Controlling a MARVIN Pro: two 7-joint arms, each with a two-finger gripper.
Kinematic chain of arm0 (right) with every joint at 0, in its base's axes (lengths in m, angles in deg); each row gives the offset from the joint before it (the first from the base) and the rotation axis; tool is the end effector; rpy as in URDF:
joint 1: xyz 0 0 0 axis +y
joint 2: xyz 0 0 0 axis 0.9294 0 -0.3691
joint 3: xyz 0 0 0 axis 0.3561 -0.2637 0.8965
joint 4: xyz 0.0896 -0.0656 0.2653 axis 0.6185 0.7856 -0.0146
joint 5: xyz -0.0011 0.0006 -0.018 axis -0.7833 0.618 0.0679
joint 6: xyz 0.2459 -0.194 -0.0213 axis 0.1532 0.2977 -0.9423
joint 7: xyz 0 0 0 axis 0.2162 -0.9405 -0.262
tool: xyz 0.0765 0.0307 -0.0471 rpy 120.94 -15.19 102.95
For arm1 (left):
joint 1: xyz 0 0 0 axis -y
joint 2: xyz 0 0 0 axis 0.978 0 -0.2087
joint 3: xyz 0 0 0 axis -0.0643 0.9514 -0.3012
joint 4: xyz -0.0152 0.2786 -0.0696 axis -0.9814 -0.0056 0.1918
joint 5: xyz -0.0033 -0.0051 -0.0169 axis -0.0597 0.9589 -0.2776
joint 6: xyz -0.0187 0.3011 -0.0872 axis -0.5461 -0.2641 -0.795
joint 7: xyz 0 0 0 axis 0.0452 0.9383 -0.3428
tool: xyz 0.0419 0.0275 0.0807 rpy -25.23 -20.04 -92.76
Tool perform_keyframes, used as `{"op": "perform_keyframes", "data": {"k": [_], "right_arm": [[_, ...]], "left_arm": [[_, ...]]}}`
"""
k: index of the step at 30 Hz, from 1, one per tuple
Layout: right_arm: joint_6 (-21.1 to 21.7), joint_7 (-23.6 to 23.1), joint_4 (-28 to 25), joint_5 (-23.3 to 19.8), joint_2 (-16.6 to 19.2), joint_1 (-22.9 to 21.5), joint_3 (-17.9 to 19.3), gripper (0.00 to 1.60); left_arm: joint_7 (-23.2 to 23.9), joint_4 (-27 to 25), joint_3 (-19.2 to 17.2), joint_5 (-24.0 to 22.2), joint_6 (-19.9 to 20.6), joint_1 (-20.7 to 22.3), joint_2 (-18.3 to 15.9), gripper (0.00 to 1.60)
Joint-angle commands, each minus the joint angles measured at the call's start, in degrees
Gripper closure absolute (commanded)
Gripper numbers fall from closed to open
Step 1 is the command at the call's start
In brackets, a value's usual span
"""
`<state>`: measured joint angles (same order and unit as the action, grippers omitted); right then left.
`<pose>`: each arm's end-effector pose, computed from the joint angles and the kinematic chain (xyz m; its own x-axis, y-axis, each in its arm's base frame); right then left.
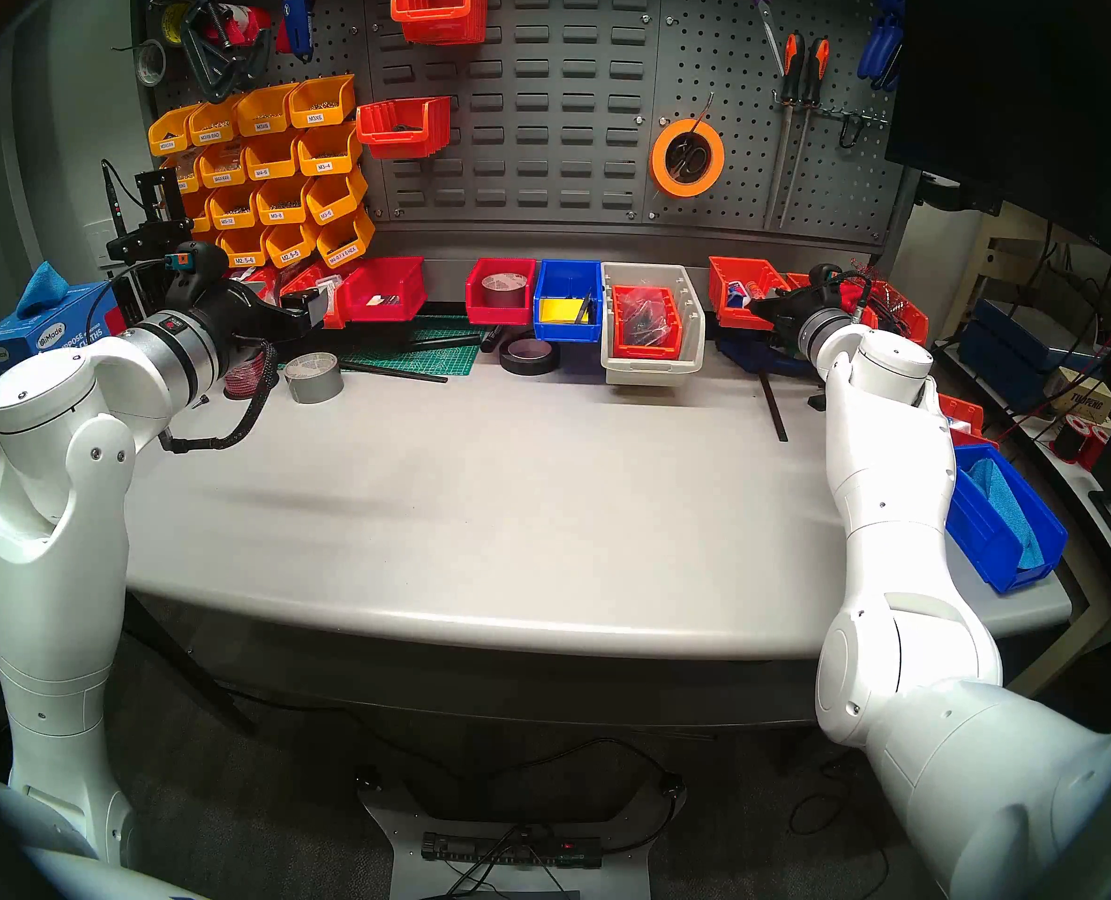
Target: Hang all the unorganized tool boxes onto the wall
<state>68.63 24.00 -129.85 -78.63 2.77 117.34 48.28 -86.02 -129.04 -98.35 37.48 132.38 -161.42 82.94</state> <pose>0.5737 -0.1992 -0.1251 0.0168 -0.0717 0.9973 0.0058 -0.9974 -0.0718 0.3653 0.0694 -0.0437 0.0449 -0.0691 0.9966 -0.1205 -0.9907 -0.0633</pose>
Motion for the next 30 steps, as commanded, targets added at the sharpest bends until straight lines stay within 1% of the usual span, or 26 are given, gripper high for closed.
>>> {"op": "perform_keyframes", "data": {"k": [1, 4, 11, 19, 22, 30], "right_arm": [[-1.5, -0.3, 1.4, 0.7, 1.0, -1.8, -0.6, 1.60], [-1.6, -0.5, 2.8, 1.0, 1.2, -2.2, -0.8, 1.60], [-3.5, -1.3, 5.6, 1.3, 1.5, -3.2, -1.1, 1.60], [-5.1, -1.8, 7.0, 1.7, 1.8, -4.0, -1.3, 1.60], [-5.1, -2.1, 6.6, 1.8, 1.9, -3.9, -1.3, 1.60], [-4.3, -2.7, 2.5, 1.4, 1.6, -2.8, -1.1, 1.60]], "left_arm": [[-0.1, -0.6, 0.0, 0.1, -0.5, 0.4, 0.1, 0.00], [-0.1, -0.6, 0.0, 0.1, -0.5, 0.4, 0.1, 0.00], [-0.2, -0.6, 0.0, 0.0, -0.5, 0.4, 0.0, 0.00], [-0.3, -0.6, 0.0, -0.1, -0.6, 0.4, -0.1, 0.00], [-0.3, -0.6, 0.0, -0.2, -0.6, 0.4, -0.1, 0.00], [-0.3, -0.6, 0.0, -0.3, -0.5, 0.4, -0.2, 0.00]]}}
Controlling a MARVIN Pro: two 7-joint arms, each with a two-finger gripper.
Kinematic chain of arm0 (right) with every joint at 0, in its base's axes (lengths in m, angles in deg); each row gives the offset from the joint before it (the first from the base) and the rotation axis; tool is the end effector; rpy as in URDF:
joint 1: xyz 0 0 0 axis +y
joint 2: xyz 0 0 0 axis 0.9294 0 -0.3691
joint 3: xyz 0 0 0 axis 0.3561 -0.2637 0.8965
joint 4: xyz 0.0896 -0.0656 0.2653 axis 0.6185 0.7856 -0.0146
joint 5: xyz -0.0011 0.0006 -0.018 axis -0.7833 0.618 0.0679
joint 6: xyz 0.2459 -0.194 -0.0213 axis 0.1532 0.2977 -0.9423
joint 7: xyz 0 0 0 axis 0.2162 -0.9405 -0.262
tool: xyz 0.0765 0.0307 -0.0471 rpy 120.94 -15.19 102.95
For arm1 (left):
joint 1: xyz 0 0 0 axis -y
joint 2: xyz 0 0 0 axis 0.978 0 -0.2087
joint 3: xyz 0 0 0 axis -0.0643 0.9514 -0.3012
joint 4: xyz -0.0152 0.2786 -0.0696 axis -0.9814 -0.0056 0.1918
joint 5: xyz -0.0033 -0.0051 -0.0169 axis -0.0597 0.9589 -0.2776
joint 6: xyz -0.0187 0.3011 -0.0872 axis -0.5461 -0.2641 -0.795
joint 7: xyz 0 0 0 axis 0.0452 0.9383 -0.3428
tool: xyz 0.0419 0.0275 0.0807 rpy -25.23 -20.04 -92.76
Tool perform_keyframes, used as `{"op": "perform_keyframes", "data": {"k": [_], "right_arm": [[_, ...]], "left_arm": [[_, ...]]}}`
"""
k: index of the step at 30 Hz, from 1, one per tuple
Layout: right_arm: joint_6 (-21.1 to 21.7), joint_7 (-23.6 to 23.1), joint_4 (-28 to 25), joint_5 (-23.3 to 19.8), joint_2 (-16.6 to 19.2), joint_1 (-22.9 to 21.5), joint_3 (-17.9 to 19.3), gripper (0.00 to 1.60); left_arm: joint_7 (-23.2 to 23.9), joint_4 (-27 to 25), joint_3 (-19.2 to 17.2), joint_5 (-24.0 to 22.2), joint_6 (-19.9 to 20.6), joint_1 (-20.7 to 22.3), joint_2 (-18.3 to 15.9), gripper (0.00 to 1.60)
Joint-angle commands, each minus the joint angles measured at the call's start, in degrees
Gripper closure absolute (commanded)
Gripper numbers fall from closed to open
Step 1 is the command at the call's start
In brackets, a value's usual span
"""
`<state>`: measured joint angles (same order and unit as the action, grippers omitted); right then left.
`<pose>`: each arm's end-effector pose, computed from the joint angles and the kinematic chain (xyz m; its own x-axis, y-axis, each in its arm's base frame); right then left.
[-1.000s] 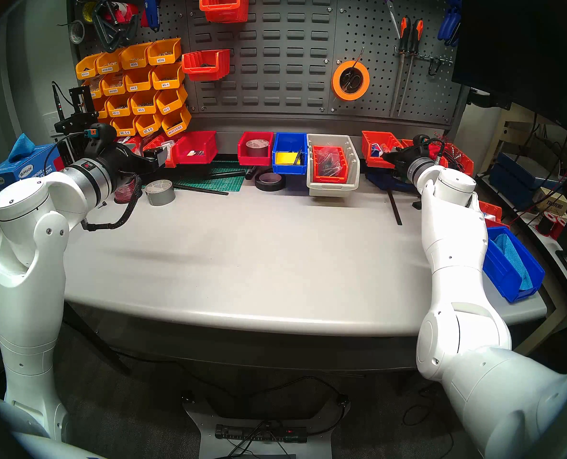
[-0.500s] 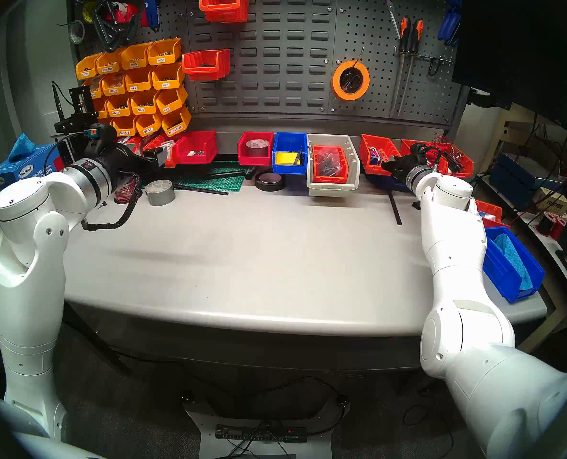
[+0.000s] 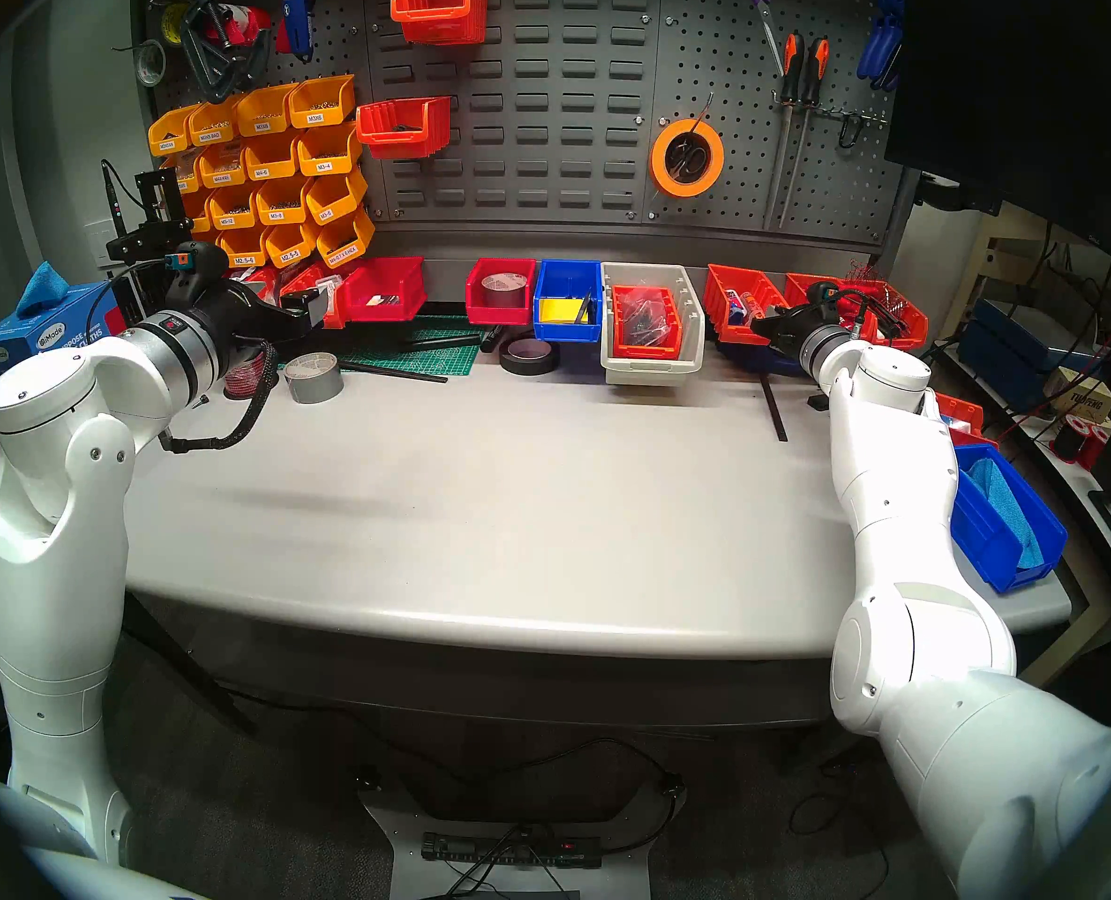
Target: Hang all the unorganized tool boxes onto the wall
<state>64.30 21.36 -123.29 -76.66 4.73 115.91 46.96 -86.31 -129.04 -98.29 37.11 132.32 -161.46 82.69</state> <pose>0.5793 -0.2117 -0.1463 0.0445 -0.0179 0.9989 0.0222 -0.9996 -0.0189 0.3653 0.0695 -0.0437 0.0457 -0.0693 0.9966 -0.1207 -0.9907 -0.0633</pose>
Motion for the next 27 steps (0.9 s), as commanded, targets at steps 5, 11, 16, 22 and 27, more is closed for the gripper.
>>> {"op": "perform_keyframes", "data": {"k": [5, 11, 16, 22, 27], "right_arm": [[0.8, -0.1, -6.3, -0.9, -0.5, -0.8, 0.5, 1.60], [2.4, 0.3, -9.0, -1.4, -0.9, 0.2, 1.1, 1.60], [2.9, 0.9, -8.9, -1.2, -0.9, 0.4, 1.3, 1.60], [3.2, 1.1, -8.3, -1.0, -0.8, 0.2, 1.0, 1.60], [2.9, 1.1, -7.6, -1.0, -0.7, -0.2, 0.7, 1.60]], "left_arm": [[-0.1, -0.6, 0.0, 0.0, -0.5, 0.4, 0.0, 0.00], [-0.2, -0.6, 0.0, -0.1, -0.5, 0.4, 0.0, 0.00], [-0.2, -0.6, 0.0, -0.1, -0.6, 0.4, 0.0, 0.00], [-0.3, -0.6, 0.0, -0.1, -0.6, 0.4, -0.1, 0.00], [-0.3, -0.6, 0.0, -0.2, -0.7, 0.4, -0.1, 0.00]]}}
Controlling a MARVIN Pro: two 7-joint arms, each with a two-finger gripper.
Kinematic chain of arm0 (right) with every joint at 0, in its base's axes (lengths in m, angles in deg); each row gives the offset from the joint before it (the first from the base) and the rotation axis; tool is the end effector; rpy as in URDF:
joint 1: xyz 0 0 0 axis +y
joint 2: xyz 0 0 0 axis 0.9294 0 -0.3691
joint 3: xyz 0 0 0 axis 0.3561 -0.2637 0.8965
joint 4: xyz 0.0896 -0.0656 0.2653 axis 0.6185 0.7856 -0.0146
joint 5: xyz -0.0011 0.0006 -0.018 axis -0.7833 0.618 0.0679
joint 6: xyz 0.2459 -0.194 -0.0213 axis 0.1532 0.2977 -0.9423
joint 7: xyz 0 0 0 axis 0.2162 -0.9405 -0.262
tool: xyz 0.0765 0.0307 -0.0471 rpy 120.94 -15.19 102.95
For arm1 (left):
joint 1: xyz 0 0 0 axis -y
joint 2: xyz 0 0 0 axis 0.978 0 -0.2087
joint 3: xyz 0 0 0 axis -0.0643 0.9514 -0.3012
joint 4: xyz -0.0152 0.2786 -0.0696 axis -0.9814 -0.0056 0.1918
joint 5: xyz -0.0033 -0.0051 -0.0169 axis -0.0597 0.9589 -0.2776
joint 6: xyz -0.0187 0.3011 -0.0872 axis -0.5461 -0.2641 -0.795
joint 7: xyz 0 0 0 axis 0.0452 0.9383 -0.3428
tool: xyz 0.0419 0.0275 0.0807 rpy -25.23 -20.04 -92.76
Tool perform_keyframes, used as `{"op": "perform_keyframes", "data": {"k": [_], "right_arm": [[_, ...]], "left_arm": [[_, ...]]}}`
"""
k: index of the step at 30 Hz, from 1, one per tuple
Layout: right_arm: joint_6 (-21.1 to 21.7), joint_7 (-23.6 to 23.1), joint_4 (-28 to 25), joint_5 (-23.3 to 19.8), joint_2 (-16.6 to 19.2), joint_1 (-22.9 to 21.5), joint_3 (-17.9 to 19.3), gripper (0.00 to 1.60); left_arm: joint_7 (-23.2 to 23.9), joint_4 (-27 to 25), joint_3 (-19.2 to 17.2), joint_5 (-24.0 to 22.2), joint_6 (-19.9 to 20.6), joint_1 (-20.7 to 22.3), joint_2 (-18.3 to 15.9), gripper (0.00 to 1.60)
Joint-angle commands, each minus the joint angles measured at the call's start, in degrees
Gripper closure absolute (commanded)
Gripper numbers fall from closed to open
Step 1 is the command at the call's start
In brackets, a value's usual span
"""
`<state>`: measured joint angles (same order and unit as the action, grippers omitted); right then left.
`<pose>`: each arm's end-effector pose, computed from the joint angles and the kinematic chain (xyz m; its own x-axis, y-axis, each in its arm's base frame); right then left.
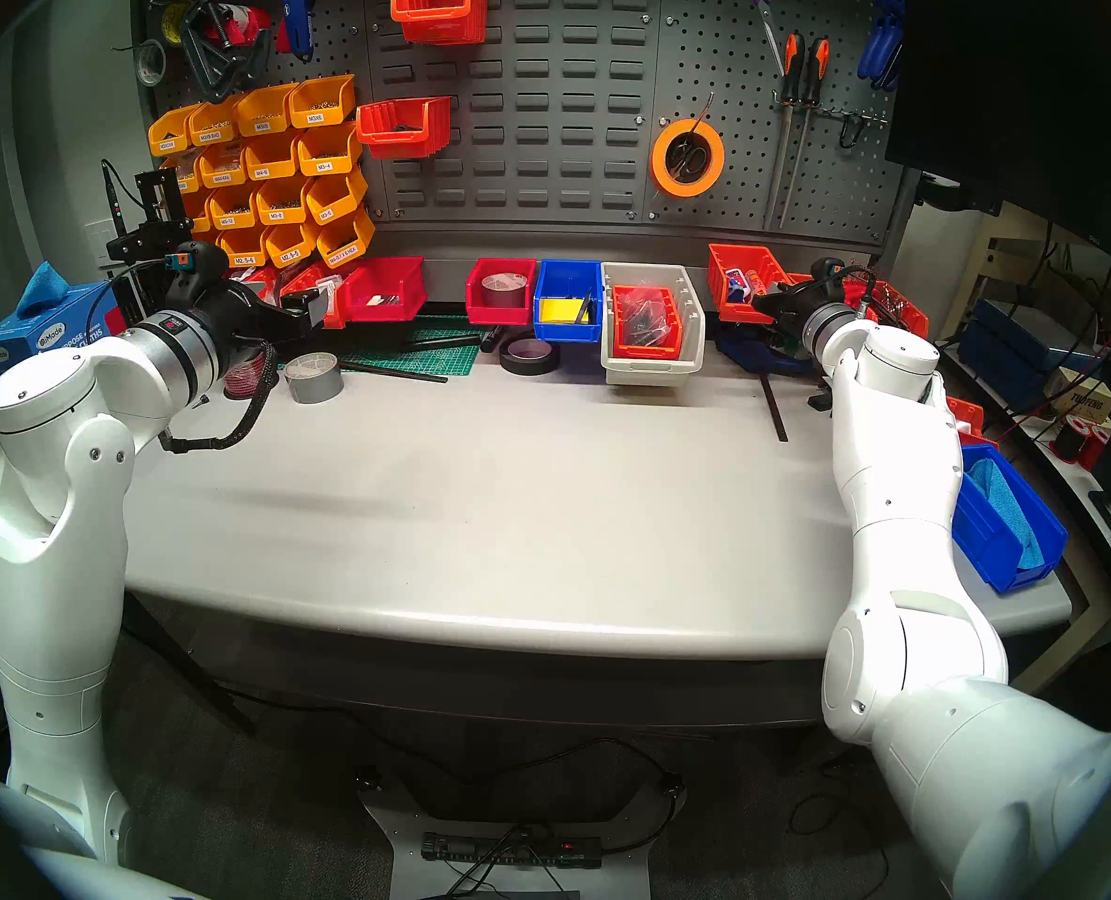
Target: Hang all the unorganized tool boxes onto the wall
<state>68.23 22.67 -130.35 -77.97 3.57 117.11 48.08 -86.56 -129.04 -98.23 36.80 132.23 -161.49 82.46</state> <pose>0.5722 -0.2022 -0.1171 0.0025 -0.0433 0.9991 0.0202 -0.9989 -0.0433 0.3653 0.0695 -0.0437 0.0457 -0.0696 0.9965 -0.1208 -0.9906 -0.0637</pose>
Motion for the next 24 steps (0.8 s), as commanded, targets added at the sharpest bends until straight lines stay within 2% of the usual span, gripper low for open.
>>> {"op": "perform_keyframes", "data": {"k": [1, 24], "right_arm": [[-1.2, -0.1, -0.2, 0.3, 0.4, -1.6, -0.5, 1.60], [-4.4, -0.4, 6.9, 1.0, 1.3, -5.3, -2.2, 1.60]], "left_arm": [[-0.1, -0.6, 0.0, 0.1, -0.6, 0.4, 0.1, 0.00], [-0.3, -0.6, 0.0, -0.2, -0.6, 0.4, -0.1, 0.00]]}}
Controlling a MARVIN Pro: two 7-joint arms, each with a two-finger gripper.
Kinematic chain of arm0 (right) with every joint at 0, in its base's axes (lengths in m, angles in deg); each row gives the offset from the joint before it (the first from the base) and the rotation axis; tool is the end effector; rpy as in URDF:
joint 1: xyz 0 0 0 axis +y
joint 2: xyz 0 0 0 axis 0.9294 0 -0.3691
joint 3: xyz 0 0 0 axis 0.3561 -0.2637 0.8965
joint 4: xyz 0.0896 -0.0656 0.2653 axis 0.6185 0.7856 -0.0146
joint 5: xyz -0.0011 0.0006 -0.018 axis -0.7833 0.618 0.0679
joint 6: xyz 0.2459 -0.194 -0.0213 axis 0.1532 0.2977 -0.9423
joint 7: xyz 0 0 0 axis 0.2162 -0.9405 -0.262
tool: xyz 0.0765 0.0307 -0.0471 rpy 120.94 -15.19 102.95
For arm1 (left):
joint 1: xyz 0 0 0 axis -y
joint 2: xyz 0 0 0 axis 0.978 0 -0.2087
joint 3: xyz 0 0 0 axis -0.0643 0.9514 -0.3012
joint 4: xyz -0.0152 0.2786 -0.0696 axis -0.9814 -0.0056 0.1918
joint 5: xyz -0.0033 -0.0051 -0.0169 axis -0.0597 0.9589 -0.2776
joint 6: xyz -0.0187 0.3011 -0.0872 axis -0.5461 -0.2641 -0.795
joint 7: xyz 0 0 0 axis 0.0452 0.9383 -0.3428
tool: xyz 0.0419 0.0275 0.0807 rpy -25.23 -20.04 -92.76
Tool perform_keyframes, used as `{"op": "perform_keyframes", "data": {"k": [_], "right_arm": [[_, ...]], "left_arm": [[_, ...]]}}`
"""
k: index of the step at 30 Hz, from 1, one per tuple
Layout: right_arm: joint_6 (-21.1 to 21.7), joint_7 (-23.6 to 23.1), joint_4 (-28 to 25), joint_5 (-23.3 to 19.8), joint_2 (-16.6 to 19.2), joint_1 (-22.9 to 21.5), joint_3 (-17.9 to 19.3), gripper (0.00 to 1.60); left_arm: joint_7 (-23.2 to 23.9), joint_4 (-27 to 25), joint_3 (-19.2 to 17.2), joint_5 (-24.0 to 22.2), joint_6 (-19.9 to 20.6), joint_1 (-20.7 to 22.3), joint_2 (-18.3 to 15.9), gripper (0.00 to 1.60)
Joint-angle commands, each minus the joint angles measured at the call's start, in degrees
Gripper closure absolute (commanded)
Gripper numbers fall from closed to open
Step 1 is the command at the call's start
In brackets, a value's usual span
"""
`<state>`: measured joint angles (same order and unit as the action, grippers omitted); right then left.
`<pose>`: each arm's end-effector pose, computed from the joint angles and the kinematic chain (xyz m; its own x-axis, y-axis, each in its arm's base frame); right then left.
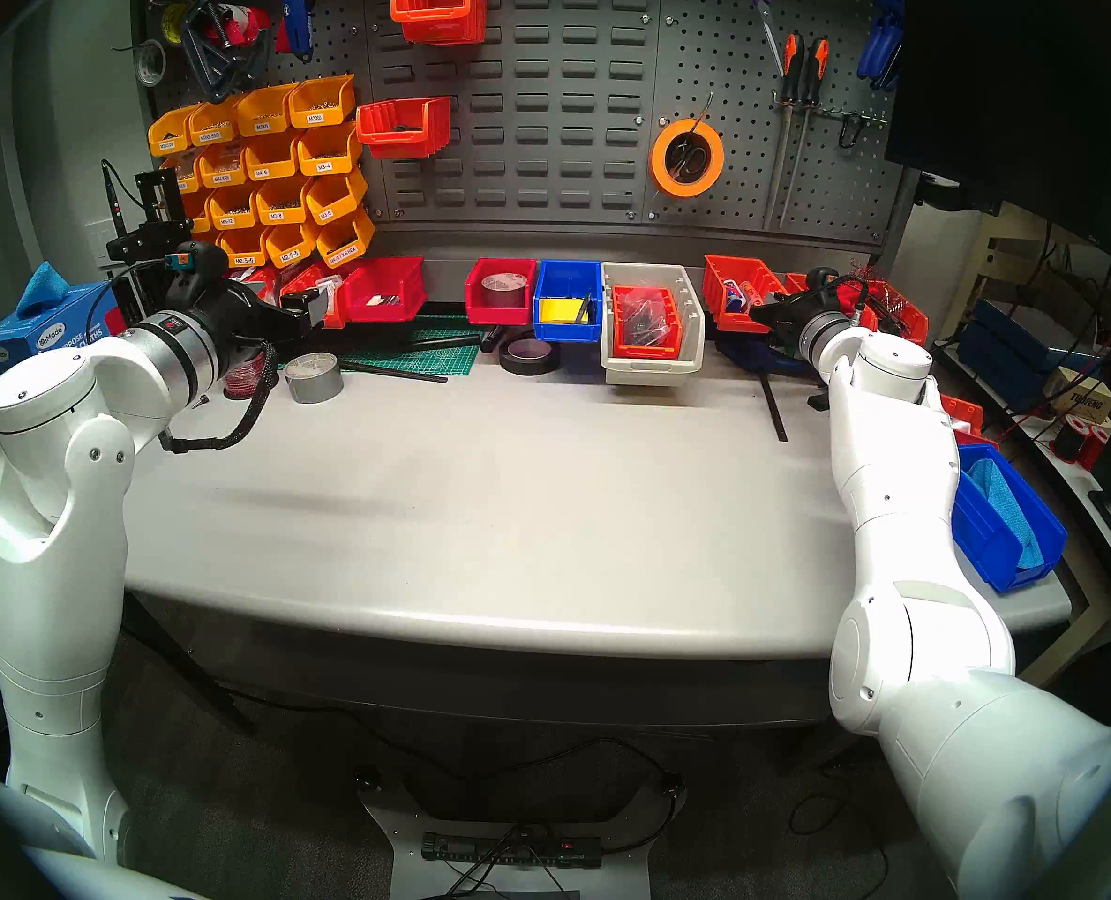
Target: Hang all the unorganized tool boxes onto the wall
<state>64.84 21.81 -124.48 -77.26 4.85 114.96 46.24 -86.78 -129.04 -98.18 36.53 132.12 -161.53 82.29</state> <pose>0.5819 -0.2081 -0.1294 0.0185 -0.0131 0.9997 0.0267 -0.9996 -0.0136 0.3653 0.0695 -0.0437 0.0454 -0.0693 0.9966 -0.1210 -0.9906 -0.0634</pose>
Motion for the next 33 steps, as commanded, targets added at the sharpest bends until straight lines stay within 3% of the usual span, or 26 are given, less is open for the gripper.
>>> {"op": "perform_keyframes", "data": {"k": [1, 16, 33], "right_arm": [[-1.1, 0.5, 1.3, 0.3, 0.1, -3.3, -0.4, 1.60], [-3.6, 0.0, 6.5, 0.8, 0.4, -5.9, -1.3, 1.60], [-1.2, 1.8, -1.2, -0.2, -3.0, -2.0, -0.3, 1.60]], "left_arm": [[-0.1, -0.6, 0.0, 0.1, -0.5, 0.4, 0.1, 0.00], [-0.2, -0.6, 0.0, -0.1, -0.6, 0.4, 0.0, 0.00], [-0.4, -0.6, 0.0, -0.2, -0.6, 0.4, -0.2, 0.00]]}}
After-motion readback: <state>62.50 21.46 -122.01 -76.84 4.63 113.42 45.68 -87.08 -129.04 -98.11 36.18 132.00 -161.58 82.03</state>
